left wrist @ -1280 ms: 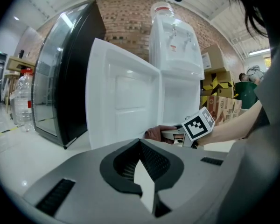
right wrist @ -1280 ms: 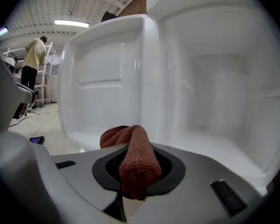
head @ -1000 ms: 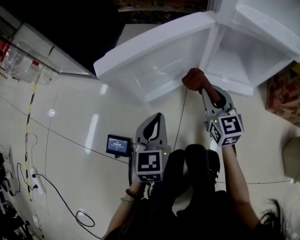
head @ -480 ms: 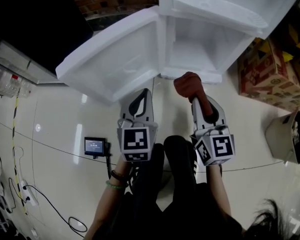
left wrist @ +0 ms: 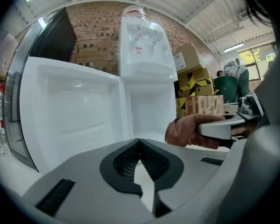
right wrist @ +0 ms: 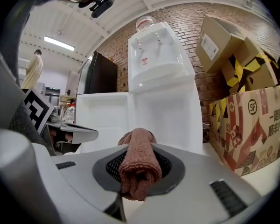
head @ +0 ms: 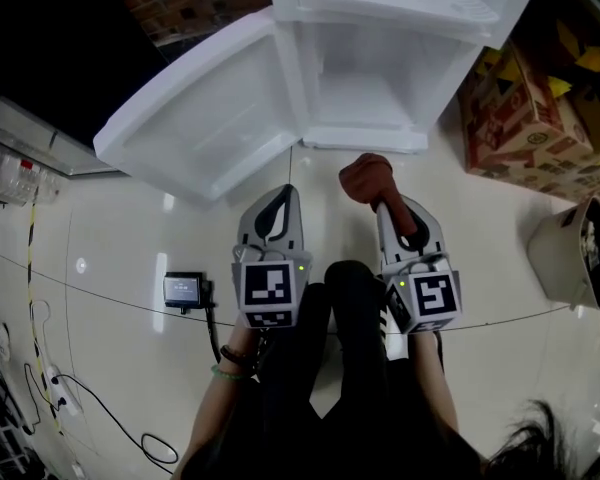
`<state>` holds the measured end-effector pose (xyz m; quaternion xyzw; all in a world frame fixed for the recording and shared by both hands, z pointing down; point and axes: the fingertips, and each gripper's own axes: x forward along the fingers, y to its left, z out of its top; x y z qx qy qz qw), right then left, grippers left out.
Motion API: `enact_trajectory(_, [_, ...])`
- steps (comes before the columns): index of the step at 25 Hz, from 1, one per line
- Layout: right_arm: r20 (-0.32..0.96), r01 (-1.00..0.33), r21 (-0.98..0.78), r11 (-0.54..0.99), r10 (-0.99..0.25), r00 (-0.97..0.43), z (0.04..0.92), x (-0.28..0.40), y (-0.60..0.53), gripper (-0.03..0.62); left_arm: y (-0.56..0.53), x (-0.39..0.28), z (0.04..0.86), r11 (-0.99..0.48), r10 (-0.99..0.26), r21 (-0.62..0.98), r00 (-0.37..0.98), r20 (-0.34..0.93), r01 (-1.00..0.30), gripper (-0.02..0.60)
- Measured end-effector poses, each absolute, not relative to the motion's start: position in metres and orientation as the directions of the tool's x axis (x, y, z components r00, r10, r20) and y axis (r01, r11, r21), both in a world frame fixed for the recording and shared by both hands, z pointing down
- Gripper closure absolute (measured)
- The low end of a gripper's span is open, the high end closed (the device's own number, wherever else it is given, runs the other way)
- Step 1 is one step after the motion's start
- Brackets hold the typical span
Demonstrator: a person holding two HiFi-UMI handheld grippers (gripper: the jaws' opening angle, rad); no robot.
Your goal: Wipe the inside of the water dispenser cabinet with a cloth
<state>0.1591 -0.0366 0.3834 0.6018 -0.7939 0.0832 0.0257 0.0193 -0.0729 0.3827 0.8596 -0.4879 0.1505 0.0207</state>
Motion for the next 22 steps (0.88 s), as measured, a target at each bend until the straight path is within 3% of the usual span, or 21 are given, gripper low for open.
enact_trajectory(22, [0.153,-0.963,-0.074,0.259,-0.951,-0.268,0.3849,0.1540,-0.0407,0.522,-0.0736,0.0126,0.3867,-0.505,-0.839,-0.077,0.468,0.279,-0.860,0.580])
